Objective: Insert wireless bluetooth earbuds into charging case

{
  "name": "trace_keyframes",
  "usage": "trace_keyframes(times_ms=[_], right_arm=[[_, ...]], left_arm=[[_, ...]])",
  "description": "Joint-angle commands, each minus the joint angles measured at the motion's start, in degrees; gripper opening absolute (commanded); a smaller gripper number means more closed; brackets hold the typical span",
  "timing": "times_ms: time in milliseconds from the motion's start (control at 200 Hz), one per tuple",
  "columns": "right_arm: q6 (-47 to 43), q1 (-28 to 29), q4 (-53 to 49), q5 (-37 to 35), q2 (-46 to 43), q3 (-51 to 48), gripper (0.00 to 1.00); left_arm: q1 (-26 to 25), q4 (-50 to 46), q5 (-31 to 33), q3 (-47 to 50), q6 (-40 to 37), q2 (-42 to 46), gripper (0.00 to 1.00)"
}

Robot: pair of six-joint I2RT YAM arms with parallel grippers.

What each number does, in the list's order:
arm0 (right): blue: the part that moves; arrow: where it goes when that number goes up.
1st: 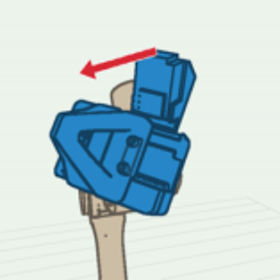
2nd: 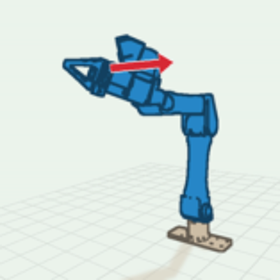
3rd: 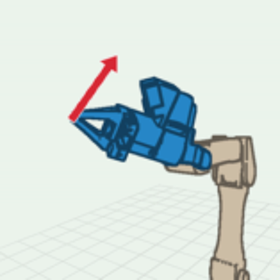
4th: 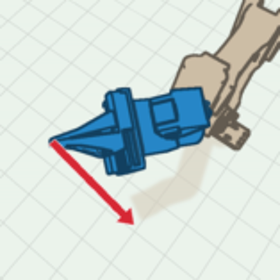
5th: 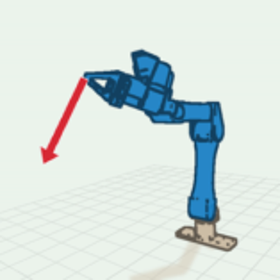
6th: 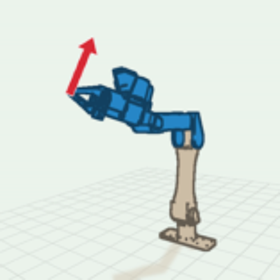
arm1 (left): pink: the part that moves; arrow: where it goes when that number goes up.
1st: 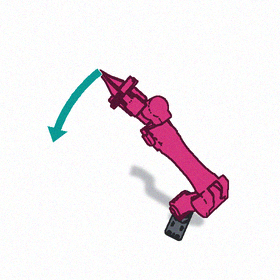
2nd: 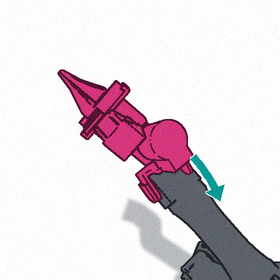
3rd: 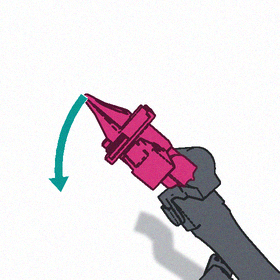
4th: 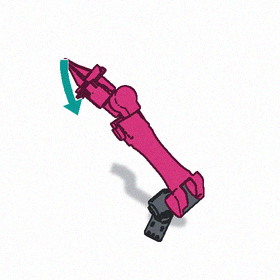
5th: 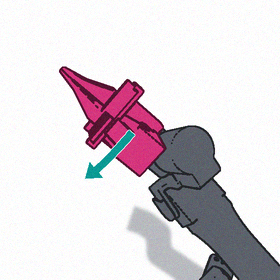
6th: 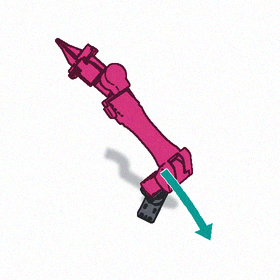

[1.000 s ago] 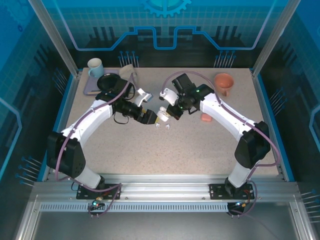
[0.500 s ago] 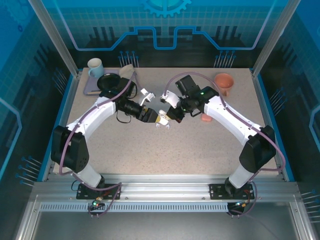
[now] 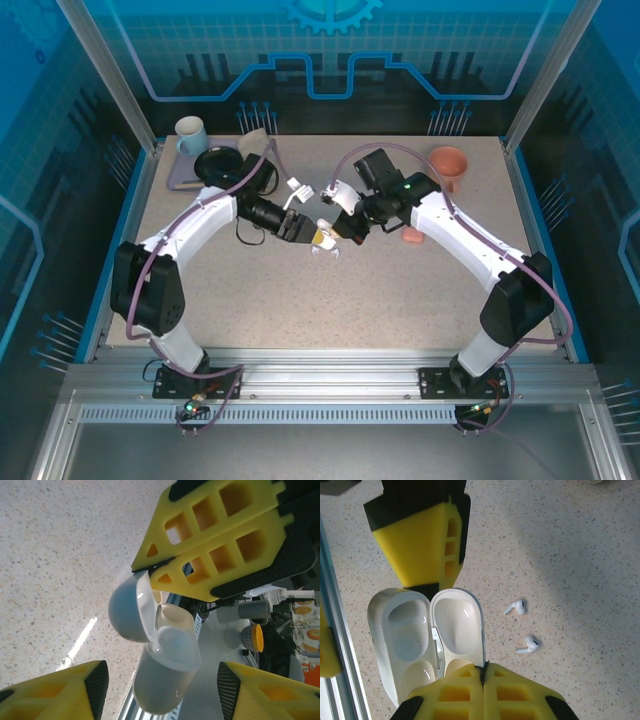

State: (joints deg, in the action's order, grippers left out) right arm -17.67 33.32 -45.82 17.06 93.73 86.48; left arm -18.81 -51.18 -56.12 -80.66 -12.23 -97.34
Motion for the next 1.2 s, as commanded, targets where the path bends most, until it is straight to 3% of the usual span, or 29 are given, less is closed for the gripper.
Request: trace_keyframes(times_ms=[0, 610, 915, 1146, 1196], right_arm=[[-0.79, -0.7, -0.05, 2.17, -1.8, 0.78, 0.0], [-0.87, -0.03, -0.25, 2.56, -2.47, -0.34, 0.0], [-1.05, -0.03, -0.58, 1.83, -2.16, -0.1, 0.0], [0.41, -0.1, -0.87, -0.13, -1.8, 0.76, 0.0], [1.02, -0.34, -1.0, -0.92, -2.03, 1.13, 0.08]], left_arm=[[-0.92, -2.8, -2.46, -1.43, -2.16, -1.18, 0.59], [-2.29, -5.32, -2.49, -4.15, -3.54, -3.78, 0.49], [-2.44, -5.6, -2.81, -4.5, -3.73, -4.09, 0.38], [-2.46, -5.01, -3.3, -4.6, -3.47, -4.01, 0.23], [-2.44, -4.61, -3.34, -4.46, -3.43, -3.75, 0.21]])
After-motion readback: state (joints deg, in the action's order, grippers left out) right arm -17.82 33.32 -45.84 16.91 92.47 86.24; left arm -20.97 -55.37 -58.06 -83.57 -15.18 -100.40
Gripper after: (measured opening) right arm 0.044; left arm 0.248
